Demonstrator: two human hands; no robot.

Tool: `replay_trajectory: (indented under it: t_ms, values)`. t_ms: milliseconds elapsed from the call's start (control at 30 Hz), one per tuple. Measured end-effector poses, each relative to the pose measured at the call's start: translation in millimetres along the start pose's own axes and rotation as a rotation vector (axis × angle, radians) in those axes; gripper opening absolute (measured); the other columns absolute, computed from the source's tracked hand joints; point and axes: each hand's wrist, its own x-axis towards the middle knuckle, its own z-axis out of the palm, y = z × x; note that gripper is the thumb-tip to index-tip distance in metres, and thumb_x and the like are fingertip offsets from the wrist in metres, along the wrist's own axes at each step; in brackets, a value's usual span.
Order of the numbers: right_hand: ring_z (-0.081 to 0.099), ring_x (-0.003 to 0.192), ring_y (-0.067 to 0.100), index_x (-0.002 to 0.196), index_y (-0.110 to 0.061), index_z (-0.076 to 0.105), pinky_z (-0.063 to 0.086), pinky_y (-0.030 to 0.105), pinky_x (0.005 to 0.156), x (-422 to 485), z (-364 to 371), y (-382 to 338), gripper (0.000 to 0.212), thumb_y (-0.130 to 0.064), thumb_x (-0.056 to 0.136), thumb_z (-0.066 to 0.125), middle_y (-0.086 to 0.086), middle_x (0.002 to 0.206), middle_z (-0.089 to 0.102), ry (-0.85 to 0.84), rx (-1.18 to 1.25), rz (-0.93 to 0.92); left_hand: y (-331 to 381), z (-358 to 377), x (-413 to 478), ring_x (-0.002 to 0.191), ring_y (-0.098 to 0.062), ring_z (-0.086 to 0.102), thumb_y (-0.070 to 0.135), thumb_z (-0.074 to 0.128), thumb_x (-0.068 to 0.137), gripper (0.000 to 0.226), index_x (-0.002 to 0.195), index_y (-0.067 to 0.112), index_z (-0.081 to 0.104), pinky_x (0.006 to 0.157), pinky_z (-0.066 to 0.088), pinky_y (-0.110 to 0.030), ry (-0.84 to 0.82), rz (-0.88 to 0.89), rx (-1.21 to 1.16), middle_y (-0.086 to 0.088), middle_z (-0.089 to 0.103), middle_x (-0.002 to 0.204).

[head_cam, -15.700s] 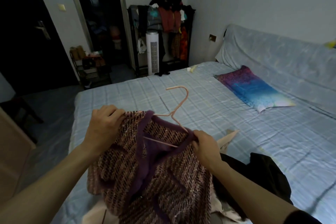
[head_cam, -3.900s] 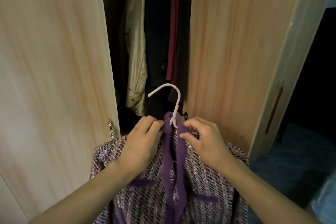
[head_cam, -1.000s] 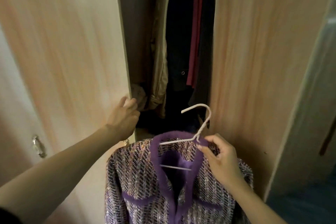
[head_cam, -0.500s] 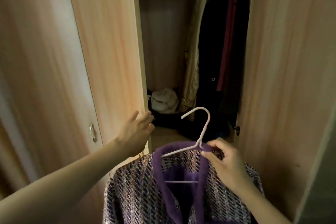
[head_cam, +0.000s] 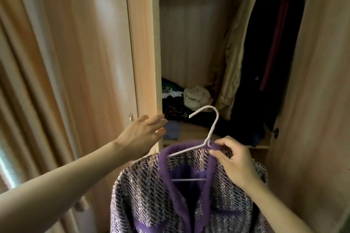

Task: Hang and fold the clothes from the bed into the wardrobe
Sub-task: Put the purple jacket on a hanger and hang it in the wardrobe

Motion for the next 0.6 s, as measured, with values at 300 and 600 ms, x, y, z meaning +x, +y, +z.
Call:
replay_trajectory:
  t_ms: [300,600]
  values:
    - [0.063,0.086,0.009,0.086,-0.029,0.068,0.045,0.015,0.076,-2.8,51.1,-27.1,0.025,-0.007,0.080,0.078,-0.011,0.086,0.065,-0.015,0.020,-0.013,-31.4,3.5,-66.1,0.140,-0.026,0.041,0.013,0.065,0.082,0.038,0.119,0.020,0.063,0.099,0.048,-0.042,0.055,-0.026,0.003,-0.006,0.055,0.142]
    - [0.064,0.085,0.010,0.086,-0.022,0.070,0.045,0.017,0.077,-0.7,86.3,-49.0,0.021,-0.004,0.078,0.078,-0.009,0.086,0.068,-0.043,0.031,-0.017,-63.1,11.3,-130.3,0.128,-0.029,0.044,0.016,0.070,0.069,0.036,0.104,0.013,0.069,0.087,0.053,-0.046,-0.014,-0.263,0.010,-0.009,0.064,0.118]
